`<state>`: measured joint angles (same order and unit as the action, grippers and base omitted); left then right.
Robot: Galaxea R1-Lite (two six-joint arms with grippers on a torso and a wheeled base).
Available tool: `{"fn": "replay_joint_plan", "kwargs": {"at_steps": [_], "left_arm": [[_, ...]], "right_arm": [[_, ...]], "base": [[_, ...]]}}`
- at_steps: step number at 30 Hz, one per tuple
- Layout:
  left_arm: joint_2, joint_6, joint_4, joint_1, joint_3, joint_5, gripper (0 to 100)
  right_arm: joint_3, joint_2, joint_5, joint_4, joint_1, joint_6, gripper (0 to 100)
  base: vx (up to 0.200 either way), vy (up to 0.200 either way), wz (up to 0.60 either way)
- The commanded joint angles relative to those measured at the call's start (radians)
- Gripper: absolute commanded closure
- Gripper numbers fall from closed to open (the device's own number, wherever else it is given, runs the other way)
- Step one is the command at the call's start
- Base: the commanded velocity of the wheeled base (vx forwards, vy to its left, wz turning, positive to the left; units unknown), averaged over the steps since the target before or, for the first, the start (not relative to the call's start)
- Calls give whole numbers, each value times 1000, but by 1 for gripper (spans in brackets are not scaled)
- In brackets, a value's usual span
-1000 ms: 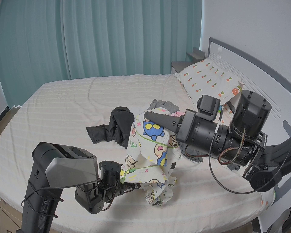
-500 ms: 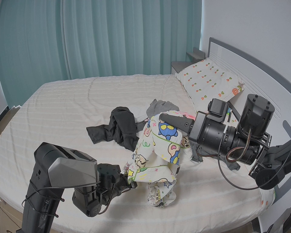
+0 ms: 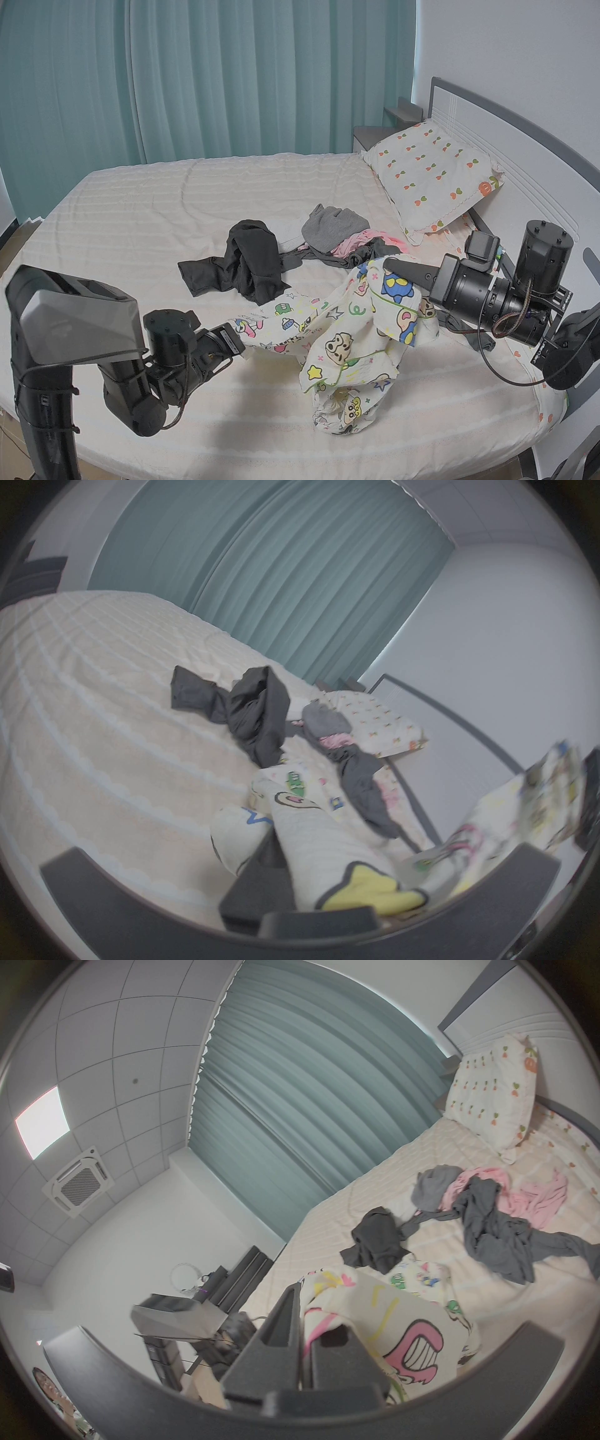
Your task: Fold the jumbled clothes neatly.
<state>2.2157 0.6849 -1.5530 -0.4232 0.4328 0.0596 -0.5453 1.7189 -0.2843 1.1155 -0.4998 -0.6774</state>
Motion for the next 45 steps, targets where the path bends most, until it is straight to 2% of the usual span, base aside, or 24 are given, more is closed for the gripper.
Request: {"fn": "replay_joint_plan", "kwargs": {"at_steps": [1, 10, 12, 13, 15, 17, 20, 22, 25, 31, 38, 45], "left_arm": [[-245, 25, -18, 0, -114, -43, 100], [-459, 28, -18, -6, -174, -44, 100], [-515, 28, -18, -26, -198, -43, 100], [-556, 28, -18, -37, -215, -43, 100], [-599, 25, -18, -42, -226, -35, 100], [-620, 16, -18, -58, -236, -24, 100], [-668, 15, -18, -83, -243, 34, 100], [-702, 15, -18, -94, -235, 75, 100], [-737, 1, -18, -111, -233, 89, 100], [-679, -2, -18, -128, -246, 97, 100], [-628, -4, -18, -129, -247, 111, 100], [-600, -2, -18, -129, -246, 111, 100]], "right_arm": [[100, 21, 0, 67, 101, 59, 100], [102, 8, 5, 164, 164, 134, 100], [94, 4, 30, 227, 158, 134, 100], [88, 2, 77, 271, 147, 137, 100], [81, -2, 128, 325, 124, 137, 100], [87, -4, 148, 368, 112, 137, 100], [110, -10, 157, 446, 106, 133, 100], [125, -36, 168, 449, 98, 127, 100], [140, -73, 183, 448, 90, 107, 100], [196, -84, 185, 446, 49, 68, 100], [196, -48, 169, 446, 112, 59, 100], [205, -24, 171, 443, 109, 61, 100]], "base": [[0, 0, 0], [0, 0, 0], [0, 0, 0], [0, 0, 0], [0, 0, 0], [0, 0, 0], [0, 0, 0], [0, 0, 0], [0, 0, 0], [0, 0, 0], [0, 0, 0], [-114, 0, 0]]}}
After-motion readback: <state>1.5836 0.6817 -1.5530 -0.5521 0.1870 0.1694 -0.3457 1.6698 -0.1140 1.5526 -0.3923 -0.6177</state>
